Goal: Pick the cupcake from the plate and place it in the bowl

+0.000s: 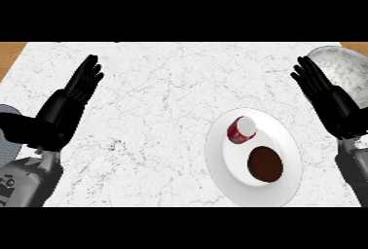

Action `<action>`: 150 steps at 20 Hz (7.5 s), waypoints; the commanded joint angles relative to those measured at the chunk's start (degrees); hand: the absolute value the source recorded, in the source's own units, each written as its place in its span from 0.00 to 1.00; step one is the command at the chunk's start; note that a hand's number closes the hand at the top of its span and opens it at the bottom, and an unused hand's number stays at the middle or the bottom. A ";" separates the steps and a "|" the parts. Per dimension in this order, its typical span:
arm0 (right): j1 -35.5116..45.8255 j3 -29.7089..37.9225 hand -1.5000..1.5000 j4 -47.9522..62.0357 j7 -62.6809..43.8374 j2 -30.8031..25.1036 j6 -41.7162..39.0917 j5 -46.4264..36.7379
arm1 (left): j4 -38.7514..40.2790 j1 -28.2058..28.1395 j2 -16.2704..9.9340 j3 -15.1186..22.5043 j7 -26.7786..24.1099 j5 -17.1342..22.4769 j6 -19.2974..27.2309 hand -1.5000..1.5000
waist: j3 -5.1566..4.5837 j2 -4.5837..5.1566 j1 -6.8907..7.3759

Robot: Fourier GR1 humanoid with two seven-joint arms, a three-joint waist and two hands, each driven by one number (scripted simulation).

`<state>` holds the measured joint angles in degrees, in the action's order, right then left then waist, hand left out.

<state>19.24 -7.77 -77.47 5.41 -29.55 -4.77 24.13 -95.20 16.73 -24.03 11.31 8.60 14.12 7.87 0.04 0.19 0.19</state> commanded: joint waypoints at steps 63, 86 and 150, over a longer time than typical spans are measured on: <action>-0.30 -26.99 0.00 -20.36 -87.70 -8.21 20.16 -25.31 | 2.61 -11.40 6.65 -11.91 -8.28 8.79 -6.02 0.50 | -0.10 -0.35 0.04; 3.41 -27.90 1.00 -3.67 -76.27 -2.85 6.89 -25.75 | 6.59 -7.93 7.24 -14.34 -8.49 7.33 -8.31 0.50 | -0.06 -0.05 0.30; 35.89 7.70 1.00 64.11 -42.83 -17.64 23.69 -59.64 | 3.12 -7.05 10.84 -14.11 -5.46 3.92 -8.72 0.50 | 0.19 1.13 2.92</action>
<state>54.83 -2.36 -19.54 -39.48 -47.00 20.14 -36.74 -91.15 9.11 -13.96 -4.15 2.55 19.60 -2.05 0.16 0.99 2.37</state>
